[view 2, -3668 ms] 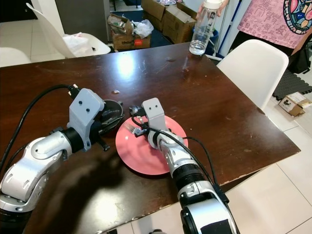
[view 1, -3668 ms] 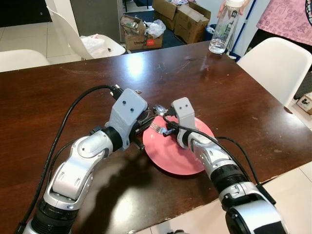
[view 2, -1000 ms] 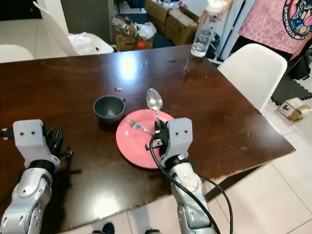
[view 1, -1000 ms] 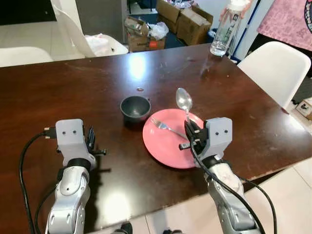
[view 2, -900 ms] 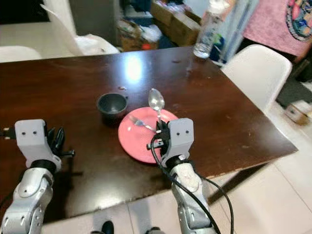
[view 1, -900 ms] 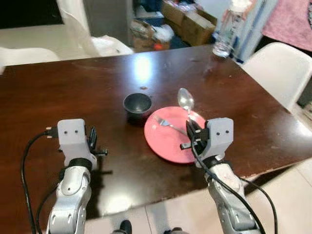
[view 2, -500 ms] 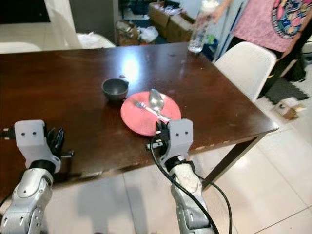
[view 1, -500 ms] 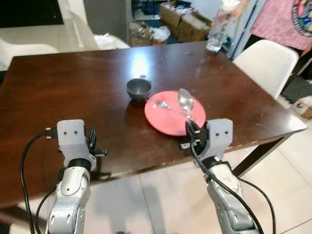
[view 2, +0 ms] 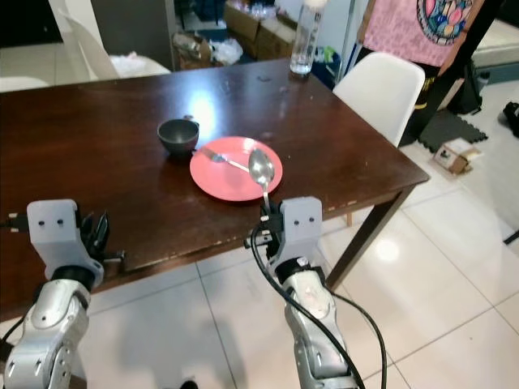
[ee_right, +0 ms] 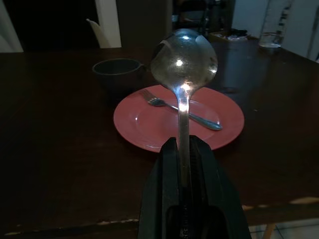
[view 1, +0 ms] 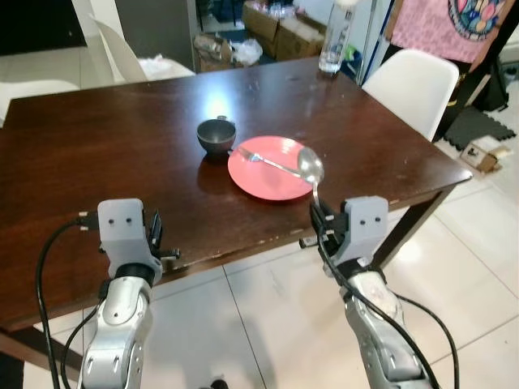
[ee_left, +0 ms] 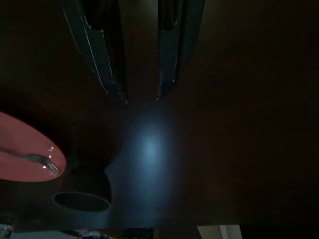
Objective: Setting the table
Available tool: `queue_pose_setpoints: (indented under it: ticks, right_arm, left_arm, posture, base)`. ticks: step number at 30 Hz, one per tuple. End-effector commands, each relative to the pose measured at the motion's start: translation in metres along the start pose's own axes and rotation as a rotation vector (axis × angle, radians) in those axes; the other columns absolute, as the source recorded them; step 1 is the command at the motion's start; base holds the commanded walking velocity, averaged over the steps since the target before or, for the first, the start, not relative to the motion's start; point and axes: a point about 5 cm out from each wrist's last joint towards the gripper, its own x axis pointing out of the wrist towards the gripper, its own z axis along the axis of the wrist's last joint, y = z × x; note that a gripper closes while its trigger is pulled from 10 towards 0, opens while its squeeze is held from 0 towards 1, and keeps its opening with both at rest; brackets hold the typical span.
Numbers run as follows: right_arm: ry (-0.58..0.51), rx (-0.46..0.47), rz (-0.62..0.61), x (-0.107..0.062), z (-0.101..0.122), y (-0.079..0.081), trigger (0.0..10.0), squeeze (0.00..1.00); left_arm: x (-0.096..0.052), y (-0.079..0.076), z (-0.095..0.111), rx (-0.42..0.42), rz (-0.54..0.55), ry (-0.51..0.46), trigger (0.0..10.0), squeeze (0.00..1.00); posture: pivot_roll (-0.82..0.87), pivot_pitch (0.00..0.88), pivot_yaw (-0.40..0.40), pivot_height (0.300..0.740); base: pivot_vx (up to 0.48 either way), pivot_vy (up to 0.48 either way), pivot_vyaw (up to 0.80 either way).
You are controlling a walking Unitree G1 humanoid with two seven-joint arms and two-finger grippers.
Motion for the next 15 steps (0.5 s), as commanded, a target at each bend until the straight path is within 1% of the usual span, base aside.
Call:
queue_pose_setpoints:
  ticks: [1, 15]
  right_arm:
    - [0.016, 0.013, -0.019, -0.0020, -0.0026, -0.0039, 10.0, 0.00]
    - [0.020, 0.014, -0.018, -0.0020, -0.0030, -0.0048, 10.0, 0.00]
  left_arm:
    - [-0.0009, -0.0015, -0.0040, 0.006, -0.002, 0.018, 10.0, 0.00]
    - [-0.0022, -0.0024, -0.0075, 0.005, -0.006, 0.028, 10.0, 0.00]
  posture:
    - [-0.04, 0.053, 0.016, 0.740]
    - [-0.04, 0.050, 0.014, 0.740]
  base:
    - [0.000, 0.000, -0.77]
    - [0.000, 0.000, -0.78]
